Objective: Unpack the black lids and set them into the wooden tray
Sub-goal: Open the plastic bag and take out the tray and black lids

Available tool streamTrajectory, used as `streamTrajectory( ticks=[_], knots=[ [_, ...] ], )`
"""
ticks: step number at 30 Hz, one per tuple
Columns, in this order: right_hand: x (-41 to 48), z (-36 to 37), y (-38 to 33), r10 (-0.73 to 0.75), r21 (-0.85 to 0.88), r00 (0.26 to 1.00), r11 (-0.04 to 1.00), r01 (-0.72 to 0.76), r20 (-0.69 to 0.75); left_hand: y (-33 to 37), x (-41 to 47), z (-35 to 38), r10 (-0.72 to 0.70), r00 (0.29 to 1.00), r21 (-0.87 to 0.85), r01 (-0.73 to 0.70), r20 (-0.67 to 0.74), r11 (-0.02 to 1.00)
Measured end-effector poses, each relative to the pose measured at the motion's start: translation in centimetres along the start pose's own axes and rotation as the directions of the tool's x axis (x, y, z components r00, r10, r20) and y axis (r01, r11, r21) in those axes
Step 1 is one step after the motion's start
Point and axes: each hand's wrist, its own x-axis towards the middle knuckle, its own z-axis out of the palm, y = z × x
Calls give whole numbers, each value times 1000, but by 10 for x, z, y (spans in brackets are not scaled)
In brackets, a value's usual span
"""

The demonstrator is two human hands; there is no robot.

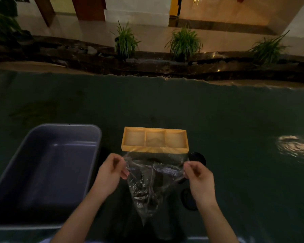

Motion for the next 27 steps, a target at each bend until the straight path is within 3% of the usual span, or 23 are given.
streamTrajectory(
  ticks=[2, 5, 8, 11, 14, 16, 18, 20, 23, 27],
  knots=[
    [-3, -1, -2, -70, -89, 997, 993, 73, 38, -2, -4, -8, 3, 999, -1, -3, 35, 1000],
    [-14, 2, -4, -210, -224, 972, 948, 228, 103, -2, -13, -9, 35, 991, 134, -52, 131, 990],
    [-26, 3, -3, -322, -296, 928, 883, 365, 185, -1, -23, -2, -16, 987, 135, -6, 162, 991],
    [-35, -1, 0, -311, -312, 921, 874, 374, 233, 3, -31, 4, -29, 994, 215, 6, 103, 977],
    [-40, -9, 2, -310, -350, 910, 850, 395, 274, 6, -35, 7, 78, 997, 416, -64, -17, 907],
    [-43, -15, 2, -334, -407, 894, 802, 436, 299, 5, -38, 8, 139, 990, 475, -120, -5, 872],
    [-45, -18, 0, -419, -513, 841, 666, 541, 342, 4, -41, 10, 163, 986, 498, -161, 39, 852],
    [-46, -16, -3, -517, -523, 736, 520, 675, 436, 4, -42, 12, 183, 981, 510, -191, 67, 839],
    [-49, -9, -13, -532, -430, 612, 436, 791, 585, 5, -43, 14, 207, 975, 512, -218, 78, 831],
    [-47, -8, -24, -458, -444, 567, 354, 823, 685, 9, -48, 11, 245, 962, 508, -273, 122, 817]
  ],
)
